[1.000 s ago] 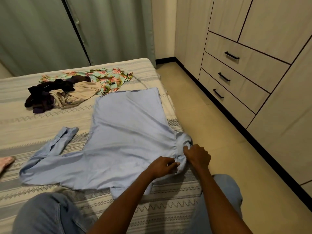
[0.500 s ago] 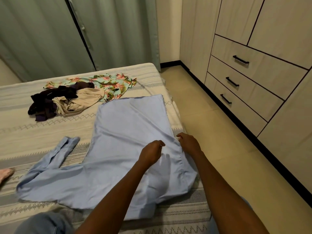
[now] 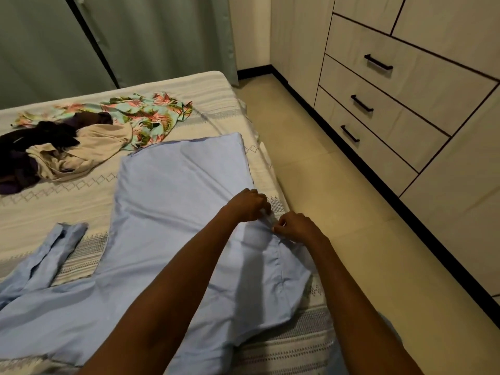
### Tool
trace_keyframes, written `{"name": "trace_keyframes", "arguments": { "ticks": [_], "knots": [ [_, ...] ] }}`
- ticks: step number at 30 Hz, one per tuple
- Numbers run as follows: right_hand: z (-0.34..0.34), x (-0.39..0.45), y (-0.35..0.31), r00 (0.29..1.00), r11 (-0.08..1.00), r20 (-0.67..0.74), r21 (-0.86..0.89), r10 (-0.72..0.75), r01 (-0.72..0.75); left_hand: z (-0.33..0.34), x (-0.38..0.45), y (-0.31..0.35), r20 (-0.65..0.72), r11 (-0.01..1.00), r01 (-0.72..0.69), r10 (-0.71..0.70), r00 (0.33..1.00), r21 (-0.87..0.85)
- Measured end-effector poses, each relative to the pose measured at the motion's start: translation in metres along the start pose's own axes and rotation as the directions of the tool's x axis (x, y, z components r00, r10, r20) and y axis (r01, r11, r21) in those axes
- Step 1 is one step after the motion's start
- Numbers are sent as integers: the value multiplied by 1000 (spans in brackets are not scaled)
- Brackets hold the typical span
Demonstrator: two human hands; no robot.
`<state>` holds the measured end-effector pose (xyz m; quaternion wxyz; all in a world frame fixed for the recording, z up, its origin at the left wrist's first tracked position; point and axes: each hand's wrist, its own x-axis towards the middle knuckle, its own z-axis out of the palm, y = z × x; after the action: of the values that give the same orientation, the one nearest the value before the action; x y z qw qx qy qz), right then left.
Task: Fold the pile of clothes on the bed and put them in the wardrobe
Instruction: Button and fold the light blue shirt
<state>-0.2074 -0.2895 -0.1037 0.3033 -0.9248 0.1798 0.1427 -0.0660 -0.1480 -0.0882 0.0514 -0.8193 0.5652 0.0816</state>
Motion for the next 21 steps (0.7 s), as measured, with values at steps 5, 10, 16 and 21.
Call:
{"name": "trace_keyframes", "arguments": {
  "ticks": [5,10,16,21],
  "knots": [
    [-4,3,-5,998,999,-65,53,18,-14,-6,9,-2,-116,993,-13,26,993,114],
    [0,-1,-4,986,991,-126,82,113,-104,4,11,9,-138,996,42,-52,989,-74],
    [9,-8,-7,983,993,-138,21,118,-116,25,-3,30,-239,955,81,-153,959,-287],
    [8,-14,-16,971,999,-236,30,36,-30,26,-20,30,-343,938,133,-246,906,-320]
  ]
}}
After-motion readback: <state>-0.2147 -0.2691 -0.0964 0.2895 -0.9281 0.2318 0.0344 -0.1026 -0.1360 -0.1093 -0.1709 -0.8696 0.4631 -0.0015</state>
